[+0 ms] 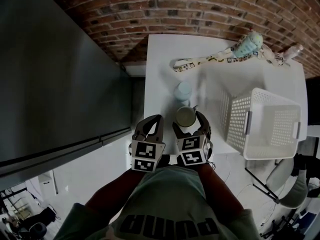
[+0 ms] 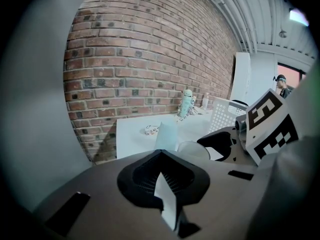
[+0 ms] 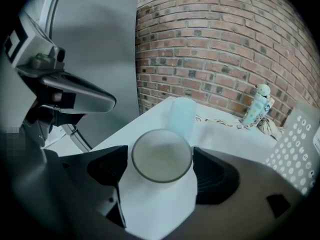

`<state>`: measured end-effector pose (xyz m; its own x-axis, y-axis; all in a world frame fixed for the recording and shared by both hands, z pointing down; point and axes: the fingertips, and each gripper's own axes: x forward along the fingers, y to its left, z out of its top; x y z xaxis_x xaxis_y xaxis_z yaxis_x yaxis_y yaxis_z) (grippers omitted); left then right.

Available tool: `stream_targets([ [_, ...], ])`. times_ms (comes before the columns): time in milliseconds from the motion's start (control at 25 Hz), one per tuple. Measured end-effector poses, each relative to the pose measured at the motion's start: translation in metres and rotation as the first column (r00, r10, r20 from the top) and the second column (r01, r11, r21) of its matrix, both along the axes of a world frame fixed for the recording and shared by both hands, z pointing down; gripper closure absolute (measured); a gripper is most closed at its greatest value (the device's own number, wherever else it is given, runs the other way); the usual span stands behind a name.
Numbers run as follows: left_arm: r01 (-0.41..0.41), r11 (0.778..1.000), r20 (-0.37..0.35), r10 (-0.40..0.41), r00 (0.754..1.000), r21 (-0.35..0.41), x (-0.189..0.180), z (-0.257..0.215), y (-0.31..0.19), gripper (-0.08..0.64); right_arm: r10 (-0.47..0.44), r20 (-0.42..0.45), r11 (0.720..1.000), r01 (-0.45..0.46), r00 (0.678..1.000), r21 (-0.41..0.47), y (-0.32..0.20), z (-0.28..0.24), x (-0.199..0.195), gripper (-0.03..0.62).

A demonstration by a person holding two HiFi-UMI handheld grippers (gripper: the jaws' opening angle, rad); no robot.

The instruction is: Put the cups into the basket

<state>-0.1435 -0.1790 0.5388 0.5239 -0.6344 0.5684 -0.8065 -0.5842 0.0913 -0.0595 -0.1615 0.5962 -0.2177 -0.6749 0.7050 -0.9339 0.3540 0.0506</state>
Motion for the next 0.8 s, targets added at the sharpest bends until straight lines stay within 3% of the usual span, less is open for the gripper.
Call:
stream_targets([
  [400,-0.012,1.0,0.009,0.012,1.0,-0.004,-0.002,0.004,-0.004,0.557,0.014,-0.05,1.0,-0.015,0.999,-0.013,-0.004,0.011,0.004,0.21],
  [800,-0.031,0.999,-0.009,0.031,0.999,0.009,-0.003,-0.003,-0.005,0.557,0.047,-0.026,0.999,-0.047,0.999,0.011,0.006,-0.011,0.003,0.21],
])
